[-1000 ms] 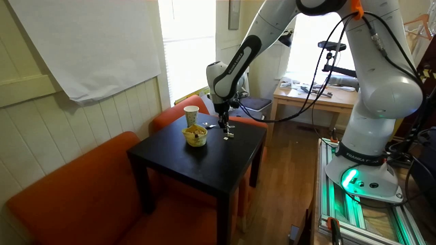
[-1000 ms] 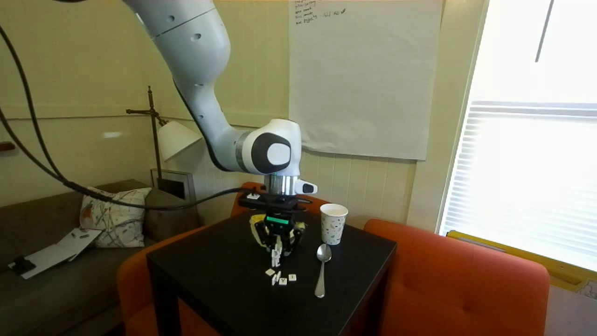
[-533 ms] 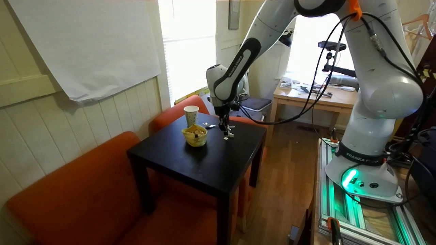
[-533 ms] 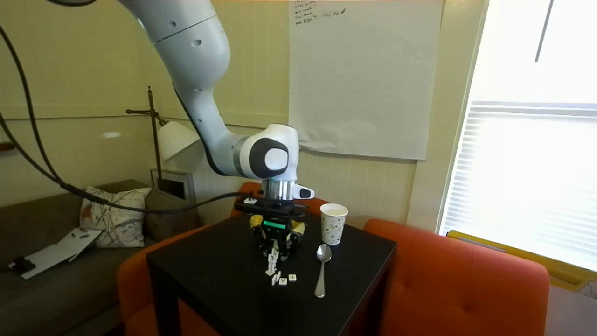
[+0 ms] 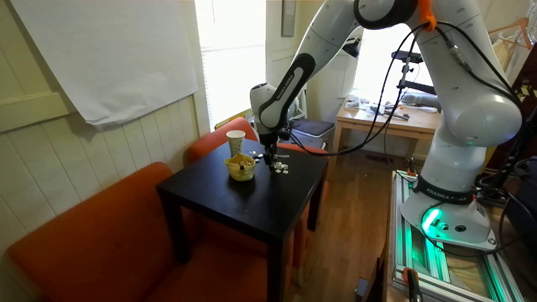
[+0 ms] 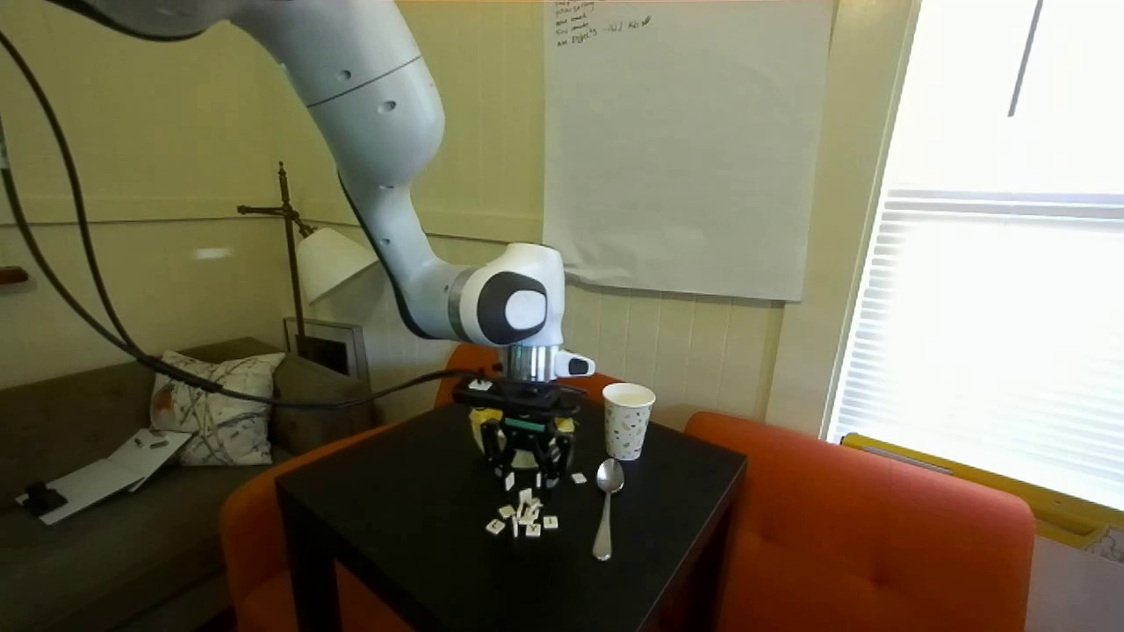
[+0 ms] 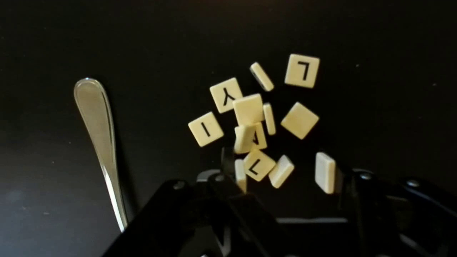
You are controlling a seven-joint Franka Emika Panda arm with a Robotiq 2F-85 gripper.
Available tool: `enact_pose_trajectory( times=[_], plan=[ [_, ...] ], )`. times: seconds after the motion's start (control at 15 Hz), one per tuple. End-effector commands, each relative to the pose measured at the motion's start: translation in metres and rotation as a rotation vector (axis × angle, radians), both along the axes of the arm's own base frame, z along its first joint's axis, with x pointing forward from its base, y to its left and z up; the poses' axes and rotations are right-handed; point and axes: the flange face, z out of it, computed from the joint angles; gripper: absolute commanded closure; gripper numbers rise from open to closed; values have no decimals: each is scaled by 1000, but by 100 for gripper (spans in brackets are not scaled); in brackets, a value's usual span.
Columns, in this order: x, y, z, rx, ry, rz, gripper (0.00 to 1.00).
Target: Remove the tiles from the banana bag.
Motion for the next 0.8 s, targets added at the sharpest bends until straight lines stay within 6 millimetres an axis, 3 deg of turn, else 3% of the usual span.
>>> enact_pose_trajectory(
  times=[0.0, 0.13, 0.2, 0.47, 0.73],
  plan=[
    [14, 4, 5, -11, -29, 14, 18],
    [16, 8, 13, -42, -22, 36, 2],
    [17, 11, 16, -32, -27, 49, 0],
    [15, 20, 19, -8, -36, 59, 0],
    [28, 33, 49, -3, -147, 96, 0]
  ],
)
